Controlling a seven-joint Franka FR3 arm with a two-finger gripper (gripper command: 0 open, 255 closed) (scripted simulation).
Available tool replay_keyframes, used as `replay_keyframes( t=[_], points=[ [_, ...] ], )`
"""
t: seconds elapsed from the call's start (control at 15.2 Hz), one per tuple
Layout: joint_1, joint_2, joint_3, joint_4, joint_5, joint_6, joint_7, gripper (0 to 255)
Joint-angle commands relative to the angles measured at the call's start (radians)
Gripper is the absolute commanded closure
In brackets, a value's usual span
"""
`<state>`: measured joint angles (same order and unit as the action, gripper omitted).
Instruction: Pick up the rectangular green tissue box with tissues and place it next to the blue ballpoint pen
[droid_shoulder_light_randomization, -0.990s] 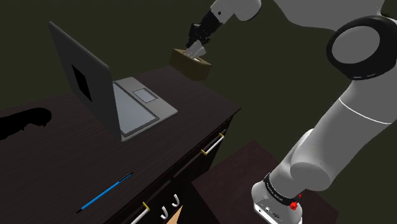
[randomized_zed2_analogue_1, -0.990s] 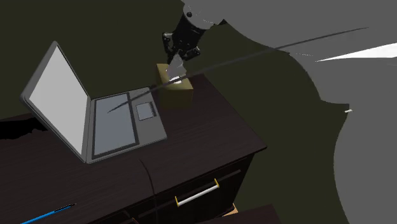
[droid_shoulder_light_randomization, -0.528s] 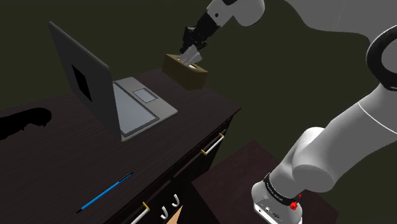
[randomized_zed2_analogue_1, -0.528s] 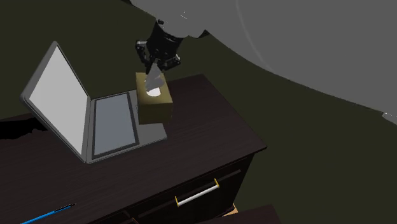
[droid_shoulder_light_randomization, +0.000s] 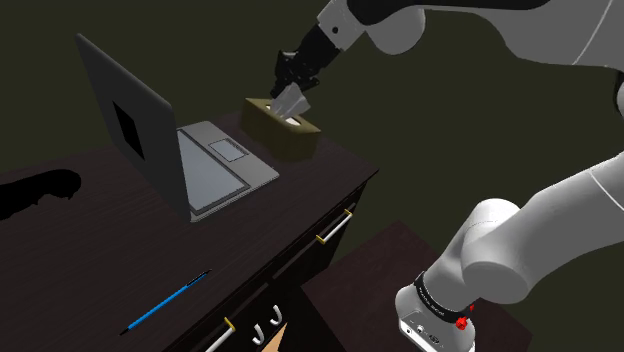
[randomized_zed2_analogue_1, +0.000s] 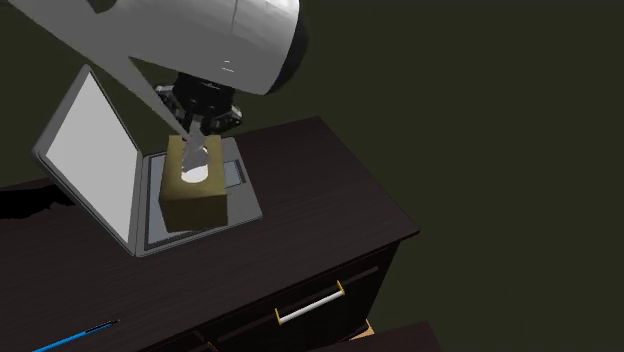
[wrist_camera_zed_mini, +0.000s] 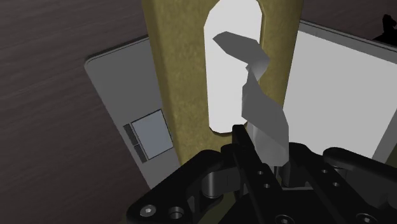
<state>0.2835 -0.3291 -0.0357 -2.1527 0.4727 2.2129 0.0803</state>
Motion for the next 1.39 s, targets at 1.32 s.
replay_keyframes(
  t=[1.32],
  points=[
    [0.096, -0.11, 0.256, -0.245, 0.023, 0.247, 0.261, 255]
  ],
)
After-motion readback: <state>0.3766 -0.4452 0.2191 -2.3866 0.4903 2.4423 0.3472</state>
